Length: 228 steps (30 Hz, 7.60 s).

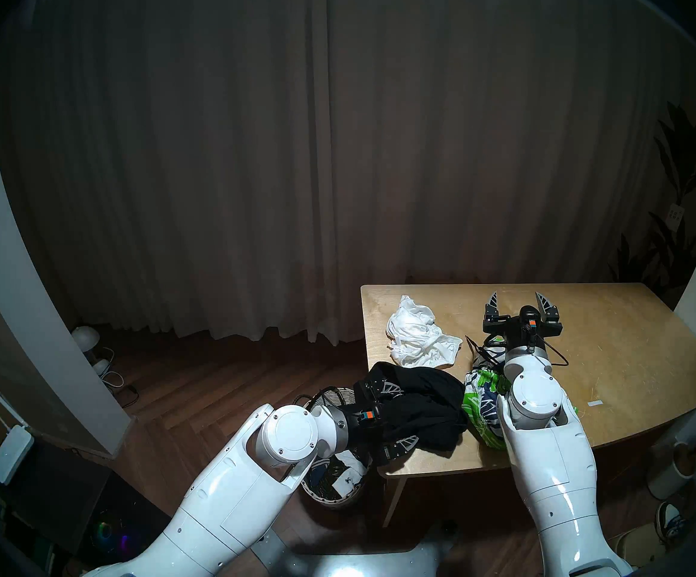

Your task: Toss clothes into the laundry hamper

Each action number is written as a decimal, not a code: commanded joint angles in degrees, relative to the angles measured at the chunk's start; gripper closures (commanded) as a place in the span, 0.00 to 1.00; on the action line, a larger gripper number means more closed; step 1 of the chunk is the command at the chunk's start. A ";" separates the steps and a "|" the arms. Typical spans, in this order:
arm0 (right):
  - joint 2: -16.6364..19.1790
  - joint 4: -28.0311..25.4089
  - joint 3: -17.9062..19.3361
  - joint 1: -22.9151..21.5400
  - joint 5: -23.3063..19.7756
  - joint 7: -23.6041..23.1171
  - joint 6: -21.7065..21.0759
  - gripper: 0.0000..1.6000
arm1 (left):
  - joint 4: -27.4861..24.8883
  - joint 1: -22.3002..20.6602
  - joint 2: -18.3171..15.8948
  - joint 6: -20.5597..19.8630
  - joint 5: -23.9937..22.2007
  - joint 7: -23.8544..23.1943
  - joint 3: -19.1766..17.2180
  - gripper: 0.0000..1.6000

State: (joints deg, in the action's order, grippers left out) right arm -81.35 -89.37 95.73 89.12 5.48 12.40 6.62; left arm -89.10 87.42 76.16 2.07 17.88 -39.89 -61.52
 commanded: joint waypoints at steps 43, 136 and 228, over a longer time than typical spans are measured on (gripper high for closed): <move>1.61 -1.14 -1.24 -0.46 -1.30 1.34 0.53 0.00 | -5.31 1.83 6.73 3.24 -20.95 12.86 -22.52 1.00; 2.97 -0.38 -6.66 -2.52 -5.70 2.22 -0.47 0.00 | 58.98 -34.20 8.30 12.07 -15.69 25.94 -30.77 0.00; -11.85 8.56 -41.38 -13.58 -20.39 8.61 -46.10 1.00 | -3.66 7.95 9.56 8.06 -29.48 15.11 -42.64 0.00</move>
State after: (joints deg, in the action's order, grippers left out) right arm -92.67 -83.87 57.43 76.28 -13.41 16.67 -41.63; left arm -86.87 93.51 85.51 14.40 -12.30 -26.07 -104.14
